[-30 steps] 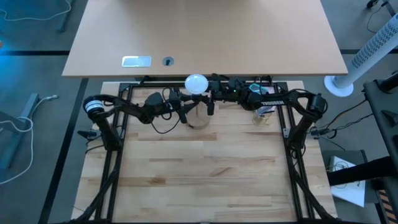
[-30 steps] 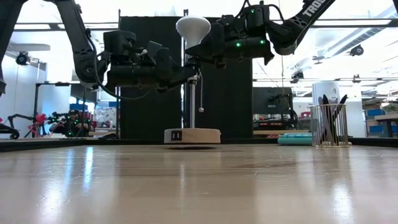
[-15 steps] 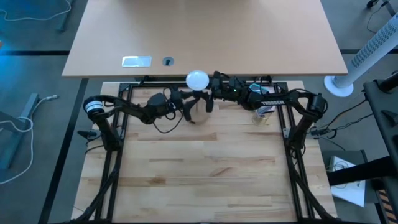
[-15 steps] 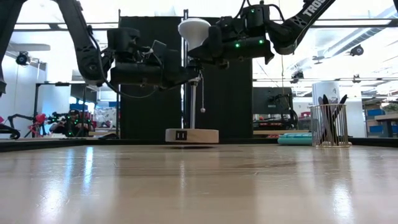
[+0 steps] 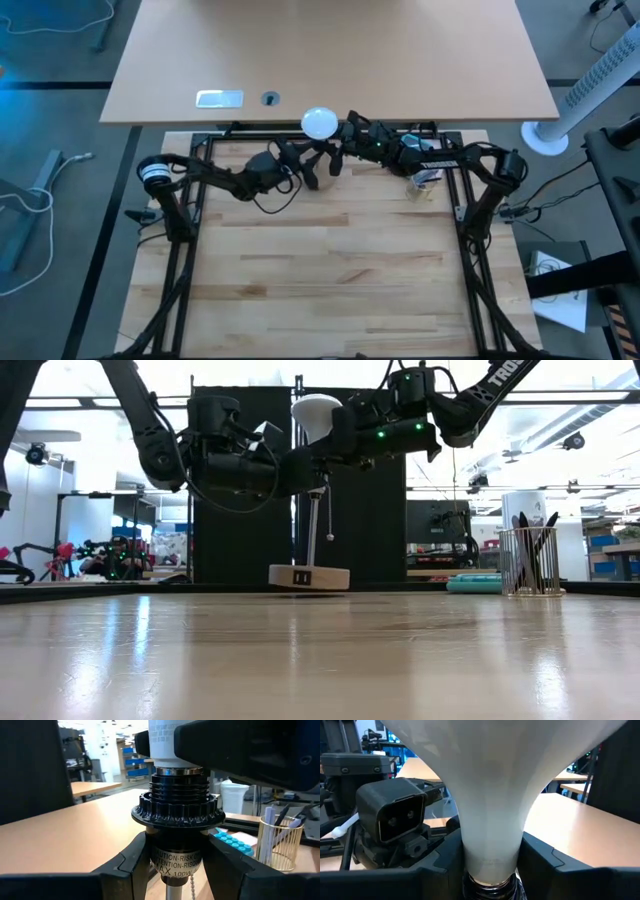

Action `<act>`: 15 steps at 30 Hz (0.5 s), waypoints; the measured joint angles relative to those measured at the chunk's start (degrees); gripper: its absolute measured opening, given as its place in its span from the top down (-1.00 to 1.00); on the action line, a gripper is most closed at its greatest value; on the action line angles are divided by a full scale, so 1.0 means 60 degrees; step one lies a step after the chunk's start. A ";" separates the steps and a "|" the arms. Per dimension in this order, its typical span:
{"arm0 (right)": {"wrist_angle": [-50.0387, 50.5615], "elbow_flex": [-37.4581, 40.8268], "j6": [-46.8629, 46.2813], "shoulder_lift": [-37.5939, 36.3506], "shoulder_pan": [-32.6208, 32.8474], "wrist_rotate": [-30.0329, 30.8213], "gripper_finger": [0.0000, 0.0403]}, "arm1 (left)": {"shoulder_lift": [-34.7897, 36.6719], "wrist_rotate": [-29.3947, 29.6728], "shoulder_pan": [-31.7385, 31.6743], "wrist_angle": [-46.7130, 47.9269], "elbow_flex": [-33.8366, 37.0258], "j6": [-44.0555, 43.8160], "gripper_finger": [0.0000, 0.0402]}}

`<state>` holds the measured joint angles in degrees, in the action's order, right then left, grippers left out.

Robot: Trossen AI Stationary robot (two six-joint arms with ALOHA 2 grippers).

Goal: Screw lightbulb
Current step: Insert the light bulb into the table lamp

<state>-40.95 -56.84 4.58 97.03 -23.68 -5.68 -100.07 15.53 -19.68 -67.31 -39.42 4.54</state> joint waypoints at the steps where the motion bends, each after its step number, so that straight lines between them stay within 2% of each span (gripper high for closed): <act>1: 0.0000 0.0000 0.0000 0.0000 0.0000 0.0052 0.30 | -0.0007 0.0127 0.0028 0.0000 0.0000 0.0003 0.26; 9: 0.0064 0.0000 -0.0031 0.0097 0.0010 0.0174 0.30 | -0.0014 0.0138 0.0025 -0.0091 0.0235 -0.0264 0.22; 15: 0.0045 0.0004 -0.0177 0.0193 0.0011 0.0082 0.29 | -0.0006 -0.1116 -0.0284 -0.0445 0.0424 -0.0261 0.02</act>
<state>-40.68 -56.82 3.52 98.19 -23.62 -5.19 -100.11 8.83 -21.38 -69.98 -36.88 2.97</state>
